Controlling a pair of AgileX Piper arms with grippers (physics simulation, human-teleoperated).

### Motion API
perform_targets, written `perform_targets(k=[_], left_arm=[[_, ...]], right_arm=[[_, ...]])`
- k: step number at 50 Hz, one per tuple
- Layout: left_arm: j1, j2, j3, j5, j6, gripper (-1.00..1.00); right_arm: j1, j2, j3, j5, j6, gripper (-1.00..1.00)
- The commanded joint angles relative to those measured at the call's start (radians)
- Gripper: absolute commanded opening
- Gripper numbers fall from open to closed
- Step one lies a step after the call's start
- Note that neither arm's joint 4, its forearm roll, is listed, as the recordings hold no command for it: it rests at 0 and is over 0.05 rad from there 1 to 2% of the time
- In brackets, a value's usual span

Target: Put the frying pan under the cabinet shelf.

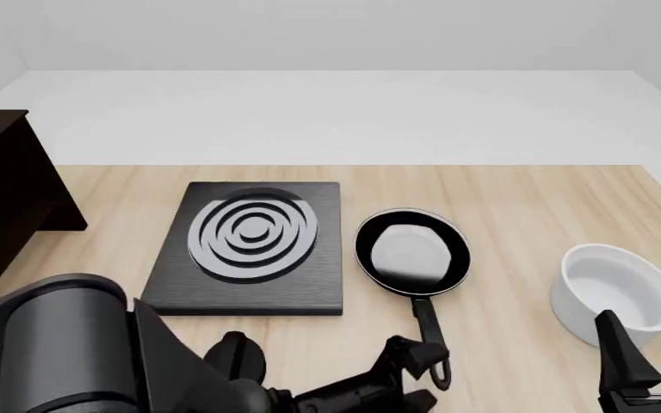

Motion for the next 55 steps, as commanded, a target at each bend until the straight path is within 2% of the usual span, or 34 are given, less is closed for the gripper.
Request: perform_targets(k=[1,20,42,43,55], left_arm=[[0.022,0.095,-0.054,0.036,0.251,1.0],[0.015,0.125,-0.088,0.048,0.255,1.0],[0.049,0.167,-0.171,0.101,0.254,1.0],[0.049,0.166,-0.167,0.097,0.259,-1.0],[0.048,0.14,-0.121,0.087,0.263,-1.0]], right_arm=[[0.0,0.0,0.0,0.0,0.0,1.0],[0.0,0.0,0.0,0.0,0.0,1.0],[0.0,0.0,0.0,0.0,0.0,1.0],[0.0,0.0,0.0,0.0,0.0,1.0],[0.0,0.0,0.0,0.0,0.0,1.0]])
